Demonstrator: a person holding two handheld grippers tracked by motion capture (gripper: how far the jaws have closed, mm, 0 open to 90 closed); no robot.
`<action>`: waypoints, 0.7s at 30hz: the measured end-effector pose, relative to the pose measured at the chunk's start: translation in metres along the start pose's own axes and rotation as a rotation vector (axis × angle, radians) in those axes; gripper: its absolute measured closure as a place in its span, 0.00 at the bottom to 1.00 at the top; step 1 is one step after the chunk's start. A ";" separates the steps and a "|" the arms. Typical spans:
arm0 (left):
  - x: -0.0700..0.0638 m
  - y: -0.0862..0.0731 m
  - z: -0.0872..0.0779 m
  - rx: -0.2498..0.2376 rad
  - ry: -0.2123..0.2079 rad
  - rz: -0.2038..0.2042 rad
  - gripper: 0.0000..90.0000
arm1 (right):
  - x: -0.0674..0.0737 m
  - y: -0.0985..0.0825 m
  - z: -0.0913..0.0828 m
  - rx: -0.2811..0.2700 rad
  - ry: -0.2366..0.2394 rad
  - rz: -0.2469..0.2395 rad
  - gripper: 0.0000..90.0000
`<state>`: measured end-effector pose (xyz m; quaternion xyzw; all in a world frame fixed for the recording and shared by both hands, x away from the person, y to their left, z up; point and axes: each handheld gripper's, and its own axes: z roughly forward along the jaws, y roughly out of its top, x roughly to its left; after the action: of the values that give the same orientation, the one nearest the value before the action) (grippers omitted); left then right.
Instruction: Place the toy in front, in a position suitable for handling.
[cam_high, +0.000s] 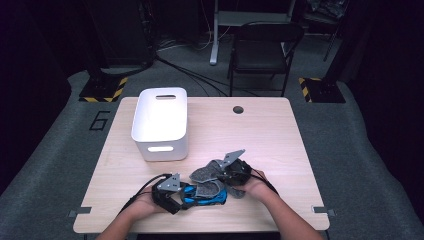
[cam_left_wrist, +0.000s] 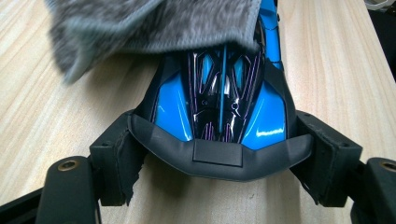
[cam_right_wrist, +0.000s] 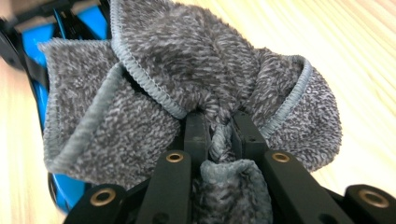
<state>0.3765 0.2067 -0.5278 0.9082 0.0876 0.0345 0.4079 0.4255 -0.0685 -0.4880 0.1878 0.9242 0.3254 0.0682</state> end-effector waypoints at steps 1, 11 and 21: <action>0.000 0.000 0.000 -0.002 -0.001 0.002 0.27 | -0.001 0.009 0.006 -0.008 0.036 -0.008 0.87; 0.000 0.000 0.000 -0.002 -0.001 -0.001 0.27 | 0.006 0.039 0.037 -0.050 0.195 0.067 0.87; 0.000 0.000 0.000 -0.002 -0.007 0.005 0.27 | 0.006 0.052 0.035 -0.001 0.181 0.103 0.53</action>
<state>0.3768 0.2063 -0.5280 0.9081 0.0840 0.0323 0.4090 0.4445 -0.0091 -0.4827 0.2048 0.9156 0.3446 -0.0323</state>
